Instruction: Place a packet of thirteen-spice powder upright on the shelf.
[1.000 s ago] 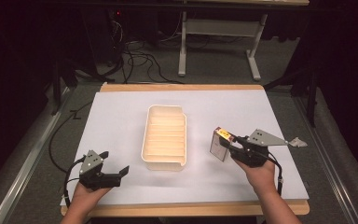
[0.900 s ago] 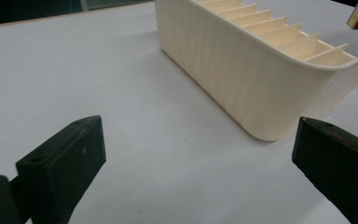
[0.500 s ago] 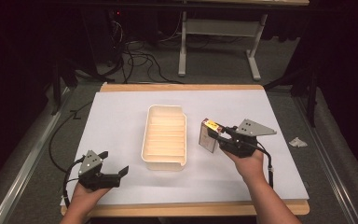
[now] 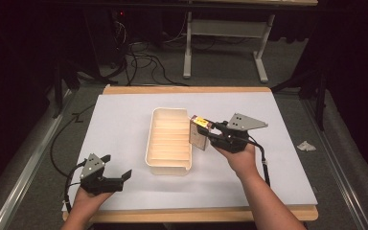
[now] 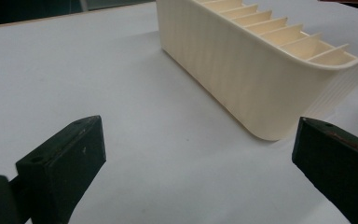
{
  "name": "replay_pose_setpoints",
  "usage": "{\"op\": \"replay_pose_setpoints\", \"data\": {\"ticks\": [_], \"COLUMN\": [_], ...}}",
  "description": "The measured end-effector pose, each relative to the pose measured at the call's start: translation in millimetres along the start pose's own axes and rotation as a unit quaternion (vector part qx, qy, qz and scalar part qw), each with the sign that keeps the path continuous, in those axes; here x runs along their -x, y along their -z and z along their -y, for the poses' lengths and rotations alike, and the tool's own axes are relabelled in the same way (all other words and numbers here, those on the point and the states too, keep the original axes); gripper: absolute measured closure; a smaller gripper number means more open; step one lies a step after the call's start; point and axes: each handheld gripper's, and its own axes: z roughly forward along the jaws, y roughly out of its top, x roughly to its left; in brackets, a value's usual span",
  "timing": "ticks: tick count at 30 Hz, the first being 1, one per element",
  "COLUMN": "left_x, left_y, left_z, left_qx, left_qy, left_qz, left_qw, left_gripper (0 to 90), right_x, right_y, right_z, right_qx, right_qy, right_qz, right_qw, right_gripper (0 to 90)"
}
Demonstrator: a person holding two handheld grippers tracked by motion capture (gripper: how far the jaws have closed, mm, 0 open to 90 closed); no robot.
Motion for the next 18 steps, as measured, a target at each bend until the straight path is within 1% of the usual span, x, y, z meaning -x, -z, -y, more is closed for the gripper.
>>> {"op": "replay_pose_setpoints", "data": {"ticks": [1, 2, 3, 5, 8, 9, 10, 11, 12, 13, 14, 17, 18], "left_x": [0.2, -0.2, -0.2, -0.6, -1.0, -0.9, -1.2, -1.2, -1.7, -1.7, -1.8, -2.4, -2.5], "left_y": [0.2, 1.5, 1.5, 3.4, 6.3, 6.7, 7.9, 7.9, 9.1, 9.1, 9.4, 10.2, 10.4], "left_z": [-0.3, -1.7, -1.7, -2.9, -3.1, -3.3, -3.7, -3.7, -3.1, -3.1, -2.8, -4.7, -4.8], "left_qx": [0.002, 0.005, 0.005, 0.01, 0.01, 0.011, 0.013, 0.013, 0.012, 0.012, 0.01, 0.014, 0.015], "left_qy": [0.003, 0.0, 0.0, 0.004, 0.004, 0.004, 0.005, 0.005, 0.004, 0.004, 0.003, 0.006, 0.006], "left_qz": [0.0, -0.002, -0.002, -0.003, -0.004, -0.004, -0.005, -0.005, -0.007, -0.007, -0.007, -0.008, -0.008], "left_qw": [1.0, 1.0, 1.0, 0.9999, 0.9999, 0.9999, 0.9999, 0.9999, 0.9999, 0.9999, 0.9999, 0.9999, 0.9998], "left_gripper": [3.4, 3.3, 3.3, 3.3, 3.3, 3.3, 3.3, 3.3, 3.3, 3.3, 3.3, 3.3, 3.3], "right_x": [0.0, -0.5, -0.5, -1.4, -3.4, -3.9, -4.5, -4.5, -5.5, -5.5, -6.6, -8.2, -9.2], "right_y": [0.0, -5.6, -5.6, -10.4, -16.9, -19.7, -23.6, -23.6, -28.5, -28.5, -32.3, -34.8, -36.9], "right_z": [0.0, -1.4, -1.4, -2.3, -2.4, -2.3, -2.7, -2.7, -3.6, -3.6, -5.0, -7.2, -8.4], "right_qx": [0.0, 0.008, 0.008, 0.009, 0.011, 0.014, 0.013, 0.013, 0.009, 0.009, 0.009, 0.008, 0.009], "right_qy": [0.0, 0.002, 0.002, 0.004, 0.003, 0.002, 0.004, 0.004, 0.006, 0.006, 0.007, 0.006, 0.008], "right_qz": [0.0, -0.009, -0.009, -0.015, -0.023, -0.029, -0.034, -0.034, -0.04, -0.04, -0.045, -0.05, -0.055], "right_qw": [1.0, 0.9999, 0.9999, 0.9998, 0.9997, 0.9995, 0.9993, 0.9993, 0.9991, 0.9991, 0.9989, 0.9987, 0.9984], "right_gripper": [68.0, 68.0, 68.0, 68.0, 68.1, 68.1, 68.1, 68.1, 68.1, 68.1, 68.1, 68.1, 68.1]}}
